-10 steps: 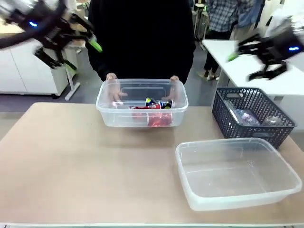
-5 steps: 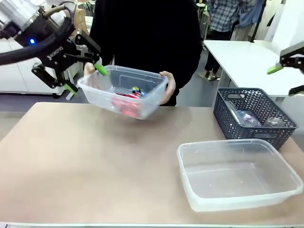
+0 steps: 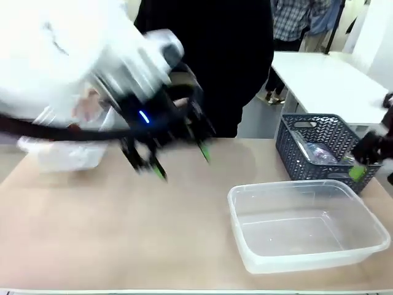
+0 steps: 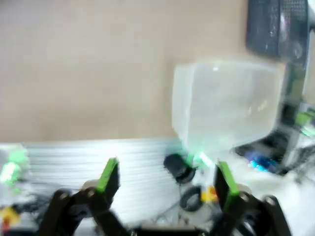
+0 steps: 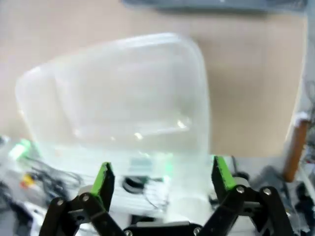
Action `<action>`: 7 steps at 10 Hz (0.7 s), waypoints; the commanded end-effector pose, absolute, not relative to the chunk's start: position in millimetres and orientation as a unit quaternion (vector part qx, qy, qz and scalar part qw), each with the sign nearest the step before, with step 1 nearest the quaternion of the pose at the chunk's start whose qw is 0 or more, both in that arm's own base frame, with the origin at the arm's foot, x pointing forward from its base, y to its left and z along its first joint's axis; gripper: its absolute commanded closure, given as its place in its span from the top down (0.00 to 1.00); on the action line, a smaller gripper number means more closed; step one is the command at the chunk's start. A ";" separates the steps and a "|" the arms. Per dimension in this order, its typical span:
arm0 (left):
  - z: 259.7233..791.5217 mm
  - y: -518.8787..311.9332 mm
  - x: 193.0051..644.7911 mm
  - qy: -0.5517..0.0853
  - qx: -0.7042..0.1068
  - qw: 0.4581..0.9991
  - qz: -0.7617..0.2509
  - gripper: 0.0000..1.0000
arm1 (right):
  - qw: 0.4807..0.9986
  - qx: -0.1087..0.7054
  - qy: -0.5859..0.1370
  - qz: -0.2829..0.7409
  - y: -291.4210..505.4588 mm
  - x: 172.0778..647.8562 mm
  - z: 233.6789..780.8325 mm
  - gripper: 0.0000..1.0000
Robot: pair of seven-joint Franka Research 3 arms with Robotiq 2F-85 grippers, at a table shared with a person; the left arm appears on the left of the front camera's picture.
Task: Sort the waste into each basket.
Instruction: Pick up the Organizing box on the right side of the table and lift it.
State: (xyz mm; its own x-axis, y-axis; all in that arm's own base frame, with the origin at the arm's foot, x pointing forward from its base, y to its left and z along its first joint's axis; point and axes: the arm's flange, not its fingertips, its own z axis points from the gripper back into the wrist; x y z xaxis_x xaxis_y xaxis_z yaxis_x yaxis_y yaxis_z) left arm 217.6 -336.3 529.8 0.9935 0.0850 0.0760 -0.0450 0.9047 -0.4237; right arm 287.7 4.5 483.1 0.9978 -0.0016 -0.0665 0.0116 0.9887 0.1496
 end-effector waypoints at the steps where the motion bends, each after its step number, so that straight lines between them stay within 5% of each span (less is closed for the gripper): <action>1: 505.1 -369.9 208.8 0.043 -0.193 0.980 -0.001 0.98 | 0.996 0.024 0.052 0.074 -15.8 243.5 432.9 1.00; 2: 504.2 -357.8 221.4 0.053 -0.192 0.980 0.007 0.98 | 0.999 0.024 0.024 0.022 -26.2 241.7 429.3 1.00; 3: 504.1 -370.9 187.6 -0.004 -0.199 0.980 0.008 0.98 | 0.996 0.045 0.067 0.034 -3.8 282.9 473.6 1.00; 7: 487.6 -407.5 190.6 0.008 -0.214 0.977 -0.004 0.98 | 0.995 0.029 0.079 0.062 3.4 297.0 459.8 1.00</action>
State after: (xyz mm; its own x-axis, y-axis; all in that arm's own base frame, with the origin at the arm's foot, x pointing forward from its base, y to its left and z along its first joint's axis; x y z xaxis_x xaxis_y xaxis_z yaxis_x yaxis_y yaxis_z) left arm 190.1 -384.7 497.0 0.9998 -0.0075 -0.0200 -0.0011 0.9176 -0.3976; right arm 284.2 -6.5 469.8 0.9847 0.0985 -0.1440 -0.0892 0.9936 0.0696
